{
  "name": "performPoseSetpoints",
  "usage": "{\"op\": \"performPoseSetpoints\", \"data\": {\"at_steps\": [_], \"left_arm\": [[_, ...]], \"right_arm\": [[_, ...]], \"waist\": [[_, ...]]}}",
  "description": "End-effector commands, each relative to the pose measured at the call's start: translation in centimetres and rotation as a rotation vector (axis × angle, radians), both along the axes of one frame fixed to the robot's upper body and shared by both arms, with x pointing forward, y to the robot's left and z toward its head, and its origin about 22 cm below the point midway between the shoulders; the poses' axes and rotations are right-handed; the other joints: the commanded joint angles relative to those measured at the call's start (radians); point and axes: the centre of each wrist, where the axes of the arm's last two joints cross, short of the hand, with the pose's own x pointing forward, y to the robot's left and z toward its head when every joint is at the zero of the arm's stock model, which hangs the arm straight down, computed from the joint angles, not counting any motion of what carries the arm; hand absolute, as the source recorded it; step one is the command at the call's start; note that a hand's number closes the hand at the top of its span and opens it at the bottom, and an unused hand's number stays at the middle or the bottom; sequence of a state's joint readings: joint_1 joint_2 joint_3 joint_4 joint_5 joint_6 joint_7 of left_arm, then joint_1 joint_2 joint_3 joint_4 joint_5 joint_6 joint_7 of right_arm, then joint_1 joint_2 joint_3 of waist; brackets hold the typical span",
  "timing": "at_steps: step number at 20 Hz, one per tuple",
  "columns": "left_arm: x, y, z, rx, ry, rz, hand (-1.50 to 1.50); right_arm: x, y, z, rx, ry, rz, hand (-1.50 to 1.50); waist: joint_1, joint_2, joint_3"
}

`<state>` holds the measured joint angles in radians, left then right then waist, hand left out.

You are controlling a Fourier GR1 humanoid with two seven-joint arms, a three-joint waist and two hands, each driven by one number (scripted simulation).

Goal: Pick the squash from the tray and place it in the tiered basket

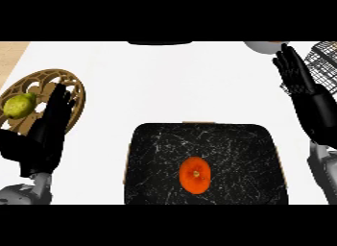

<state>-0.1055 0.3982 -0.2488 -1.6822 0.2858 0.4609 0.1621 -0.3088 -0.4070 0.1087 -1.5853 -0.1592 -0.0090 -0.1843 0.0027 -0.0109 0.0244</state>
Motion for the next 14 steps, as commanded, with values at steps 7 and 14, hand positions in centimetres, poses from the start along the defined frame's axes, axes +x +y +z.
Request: {"op": "performPoseSetpoints", "data": {"at_steps": [7,14], "left_arm": [[0.1,4.9,-0.9,0.253,0.029,0.061,0.00],[0.7,7.1,-2.1,0.356,0.037,0.039,0.00]], "right_arm": [[-2.3,1.7,-1.1,0.635,-0.005,-0.328,1.50],[-11.7,2.7,-8.1,0.108,0.506,-0.625,-1.50]], "waist": [[-0.144,-0.033,0.023],[-0.048,0.005,-0.028]]}}
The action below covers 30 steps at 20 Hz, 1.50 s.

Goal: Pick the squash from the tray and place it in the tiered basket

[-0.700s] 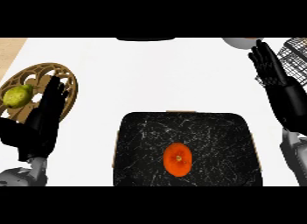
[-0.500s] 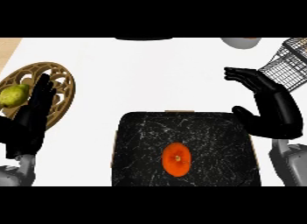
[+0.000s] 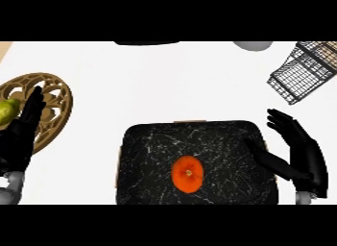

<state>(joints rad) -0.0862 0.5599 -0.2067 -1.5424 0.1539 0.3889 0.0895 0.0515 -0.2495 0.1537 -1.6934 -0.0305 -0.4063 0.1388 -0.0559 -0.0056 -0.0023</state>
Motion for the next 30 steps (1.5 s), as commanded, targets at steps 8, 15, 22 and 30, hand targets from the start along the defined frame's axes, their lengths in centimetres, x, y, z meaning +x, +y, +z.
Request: {"op": "performPoseSetpoints", "data": {"at_steps": [8,15,22,30], "left_arm": [[1.3,-0.4,-0.3,0.034,0.010,-0.048,0.00],[1.9,-1.1,0.1,0.035,-0.004,-0.089,0.00],[1.6,-0.3,-0.5,0.011,0.006,-0.090,0.00],[2.9,-0.7,-0.4,0.016,0.008,-0.099,0.00]], "right_arm": [[-6.1,0.5,8.6,-0.415,0.282,0.243,-1.50],[-5.2,4.4,14.4,-0.576,0.470,0.330,-1.50],[-1.5,8.2,15.4,-0.537,0.601,0.306,-1.50],[1.4,11.1,13.4,-0.606,0.749,0.365,-1.50]], "waist": [[0.034,0.002,-0.004],[0.079,0.008,-0.003],[0.081,0.005,-0.001],[0.075,0.006,-0.001]]}}
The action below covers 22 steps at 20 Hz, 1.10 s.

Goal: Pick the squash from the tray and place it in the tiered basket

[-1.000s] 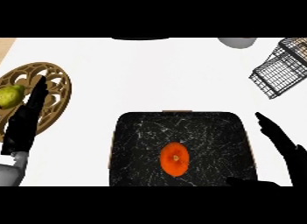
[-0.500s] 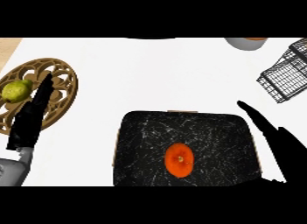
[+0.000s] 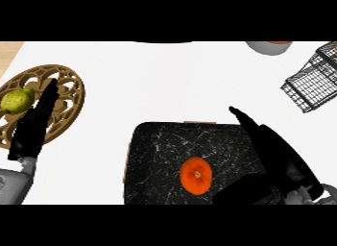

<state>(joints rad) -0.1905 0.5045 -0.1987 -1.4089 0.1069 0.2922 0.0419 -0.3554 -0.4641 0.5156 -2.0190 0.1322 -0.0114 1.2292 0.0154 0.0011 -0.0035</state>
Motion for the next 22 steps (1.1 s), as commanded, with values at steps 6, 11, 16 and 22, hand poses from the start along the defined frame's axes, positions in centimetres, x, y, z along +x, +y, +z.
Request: {"op": "performPoseSetpoints", "data": {"at_steps": [6,11,16,22], "left_arm": [[0.0,0.4,0.8,0.011,0.004,0.022,0.00],[-0.5,0.6,0.3,-0.004,0.009,0.019,0.00],[-0.7,0.3,-0.8,-0.009,0.005,0.017,0.00],[-0.1,0.4,-0.1,-0.011,0.002,0.015,0.00]], "right_arm": [[1.1,2.2,-0.8,-0.139,0.222,-0.081,-1.50],[-1.3,4.3,-2.8,-0.181,0.207,-0.029,-1.50],[-0.2,4.2,-3.8,-0.268,0.182,-0.069,-1.50],[-0.9,6.0,-3.5,-0.295,0.149,-0.023,-1.50]], "waist": [[-0.012,-0.006,0.001],[-0.016,-0.006,0.002],[-0.017,-0.004,0.001],[-0.022,-0.005,0.001]]}}
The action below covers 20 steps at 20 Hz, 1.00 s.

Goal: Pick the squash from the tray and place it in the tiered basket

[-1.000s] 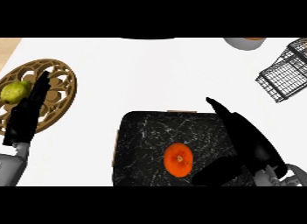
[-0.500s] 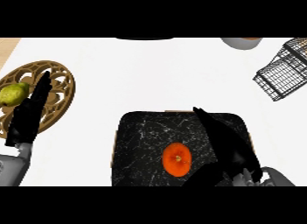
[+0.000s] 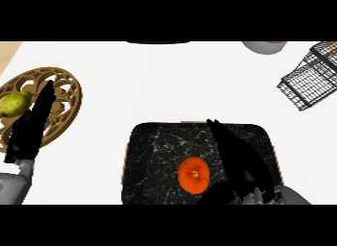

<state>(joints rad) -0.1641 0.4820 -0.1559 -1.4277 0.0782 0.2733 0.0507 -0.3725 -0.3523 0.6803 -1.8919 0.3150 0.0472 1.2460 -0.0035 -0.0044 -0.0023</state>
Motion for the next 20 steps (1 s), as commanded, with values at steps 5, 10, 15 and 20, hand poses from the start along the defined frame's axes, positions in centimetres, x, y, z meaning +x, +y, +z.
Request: {"op": "performPoseSetpoints", "data": {"at_steps": [5,10,15,20], "left_arm": [[-0.7,-0.7,-2.2,-0.011,0.009,0.001,0.00],[0.3,-0.5,-1.2,-0.008,0.012,0.009,0.00],[0.4,-1.5,-0.4,0.004,-0.010,-0.012,0.00],[0.3,-1.1,-0.3,-0.007,0.000,-0.001,0.00]], "right_arm": [[-0.5,2.1,-0.2,-0.132,0.108,-0.121,-1.50],[-0.4,1.9,-1.0,-0.128,0.150,-0.149,-1.50],[-0.8,3.6,-2.1,-0.116,0.175,-0.154,-1.50],[-0.4,3.2,-2.2,-0.119,0.184,-0.161,-1.50]], "waist": [[-0.003,0.002,0.000],[-0.007,0.003,0.001],[0.001,0.002,0.001],[0.001,0.003,0.001]]}}
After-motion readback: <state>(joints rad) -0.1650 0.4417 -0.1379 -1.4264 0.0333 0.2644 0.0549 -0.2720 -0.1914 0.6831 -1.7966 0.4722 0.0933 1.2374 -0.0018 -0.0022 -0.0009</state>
